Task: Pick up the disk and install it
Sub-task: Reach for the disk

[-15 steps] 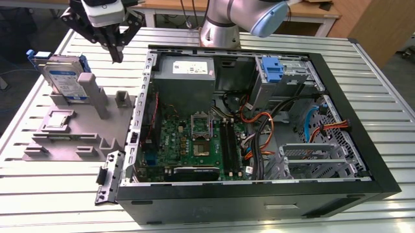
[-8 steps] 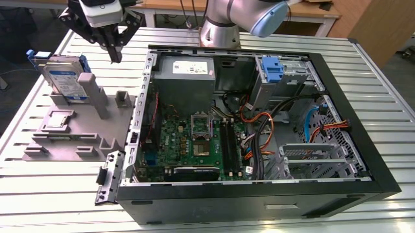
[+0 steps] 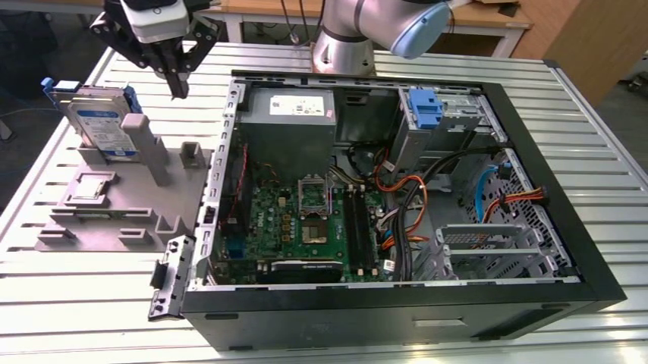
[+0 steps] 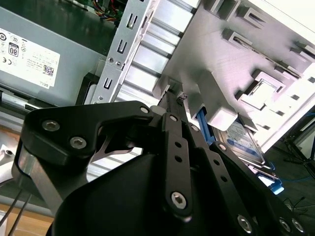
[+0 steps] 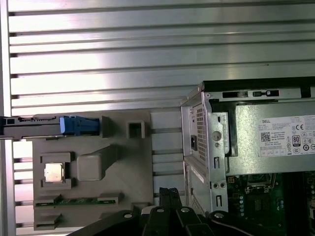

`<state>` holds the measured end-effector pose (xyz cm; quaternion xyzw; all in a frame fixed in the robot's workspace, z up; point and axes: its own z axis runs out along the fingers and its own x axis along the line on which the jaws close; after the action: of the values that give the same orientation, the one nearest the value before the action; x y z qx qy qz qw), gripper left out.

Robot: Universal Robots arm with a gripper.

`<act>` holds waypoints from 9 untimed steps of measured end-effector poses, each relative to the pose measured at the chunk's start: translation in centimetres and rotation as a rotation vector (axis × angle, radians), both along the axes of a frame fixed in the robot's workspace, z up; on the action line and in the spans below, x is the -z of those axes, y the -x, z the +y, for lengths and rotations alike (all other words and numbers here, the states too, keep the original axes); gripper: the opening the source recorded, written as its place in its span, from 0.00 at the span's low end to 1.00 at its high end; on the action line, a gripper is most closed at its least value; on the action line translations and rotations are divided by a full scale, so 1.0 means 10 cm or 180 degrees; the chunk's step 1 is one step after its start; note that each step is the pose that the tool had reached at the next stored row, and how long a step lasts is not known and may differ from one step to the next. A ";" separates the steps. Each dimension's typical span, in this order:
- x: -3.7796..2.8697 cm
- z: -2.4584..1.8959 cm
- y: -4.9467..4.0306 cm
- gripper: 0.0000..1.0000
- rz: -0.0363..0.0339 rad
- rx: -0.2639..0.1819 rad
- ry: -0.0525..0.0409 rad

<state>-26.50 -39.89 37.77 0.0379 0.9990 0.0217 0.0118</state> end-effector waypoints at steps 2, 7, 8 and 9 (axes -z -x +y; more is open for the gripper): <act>0.001 0.000 0.006 0.10 0.0000 0.0000 0.0000; 0.005 0.000 0.025 0.10 0.0000 0.0000 0.0000; 0.005 0.000 0.029 0.10 0.0001 0.0000 0.0000; 0.006 0.000 0.030 0.10 0.0001 0.0000 0.0000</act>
<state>-26.80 -39.89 37.72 0.0379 0.9990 0.0216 0.0117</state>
